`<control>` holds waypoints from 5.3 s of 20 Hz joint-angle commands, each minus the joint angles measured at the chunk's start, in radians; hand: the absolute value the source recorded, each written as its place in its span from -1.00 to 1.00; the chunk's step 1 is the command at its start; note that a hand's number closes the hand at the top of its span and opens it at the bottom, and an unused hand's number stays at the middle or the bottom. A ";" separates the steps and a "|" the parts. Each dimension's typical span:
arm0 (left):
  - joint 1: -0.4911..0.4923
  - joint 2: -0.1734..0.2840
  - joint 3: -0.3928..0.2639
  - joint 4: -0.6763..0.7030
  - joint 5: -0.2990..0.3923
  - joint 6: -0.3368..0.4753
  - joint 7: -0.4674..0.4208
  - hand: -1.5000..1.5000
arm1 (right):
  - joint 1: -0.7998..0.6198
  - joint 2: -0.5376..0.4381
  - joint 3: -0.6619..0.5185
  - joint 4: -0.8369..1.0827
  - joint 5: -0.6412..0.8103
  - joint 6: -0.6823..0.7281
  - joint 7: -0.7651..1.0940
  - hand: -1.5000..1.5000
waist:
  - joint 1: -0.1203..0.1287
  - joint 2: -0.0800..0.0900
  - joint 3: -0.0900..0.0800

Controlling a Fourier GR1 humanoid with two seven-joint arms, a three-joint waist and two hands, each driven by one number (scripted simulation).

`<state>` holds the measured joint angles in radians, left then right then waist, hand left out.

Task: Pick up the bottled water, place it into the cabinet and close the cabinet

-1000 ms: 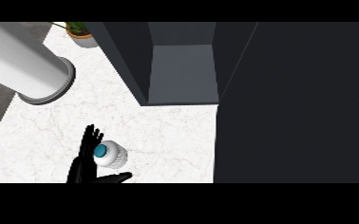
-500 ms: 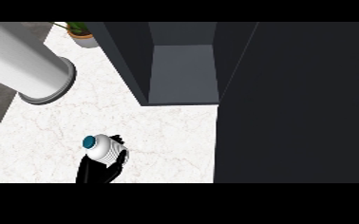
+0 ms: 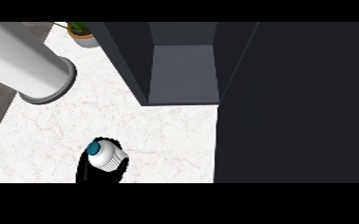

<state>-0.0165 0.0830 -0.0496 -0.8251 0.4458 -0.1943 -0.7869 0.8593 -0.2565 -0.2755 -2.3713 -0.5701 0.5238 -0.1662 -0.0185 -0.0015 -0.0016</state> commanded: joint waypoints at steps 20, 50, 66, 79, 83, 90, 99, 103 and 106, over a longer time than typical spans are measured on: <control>-0.193 0.076 -0.014 -0.176 -0.014 0.027 0.243 1.00 | 0.051 -0.037 -0.066 -0.187 -0.168 -0.066 0.057 -1.00 | 0.022 -0.002 0.001; -0.666 -0.083 -0.241 -0.010 -0.122 0.719 0.491 1.00 | 0.053 -0.053 -0.093 -0.137 -0.244 -0.014 0.039 -1.00 | -0.026 0.007 0.000; -0.984 -0.083 -0.116 0.402 -0.022 0.725 0.341 1.00 | 0.023 -0.093 -0.107 -0.093 -0.248 0.018 0.028 -1.00 | -0.056 0.019 -0.001; -1.143 -0.064 -0.094 0.641 -0.093 0.735 0.330 -1.00 | -0.015 -0.084 -0.079 -0.061 -0.229 0.000 0.015 -1.00 | -0.060 0.027 -0.001; -1.152 -0.074 -0.065 0.663 -0.078 0.744 0.296 -1.00 | -0.049 -0.089 -0.075 -0.019 -0.210 0.026 -0.003 -1.00 | -0.063 0.031 0.000; -1.158 -0.082 -0.031 0.613 -0.054 0.654 0.196 -1.00 | -0.036 -0.104 -0.113 -0.034 -0.229 0.014 0.010 -1.00 | -0.050 0.022 -0.001; -1.110 -0.083 -0.078 0.566 -0.007 0.591 0.105 -1.00 | -0.070 -0.102 -0.096 -0.077 -0.232 -0.041 0.058 -1.00 | -0.051 0.014 0.000; -1.071 -0.083 -0.124 0.486 0.051 0.624 0.116 -1.00 | -0.012 -0.106 -0.116 -0.130 -0.269 -0.021 0.079 -1.00 | -0.048 0.000 0.000; -1.006 -0.083 -0.185 0.389 0.114 0.613 0.134 -1.00 | -0.065 -0.080 -0.068 -0.108 -0.190 -0.047 0.089 -1.00 | -0.030 -0.003 0.000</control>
<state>-1.0871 0.0002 -0.1732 -0.3401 0.4974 0.4086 -0.6578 0.7702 -0.3665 -0.3594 -2.3304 -0.7779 0.5232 -0.1309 -0.0572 0.0038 -0.0015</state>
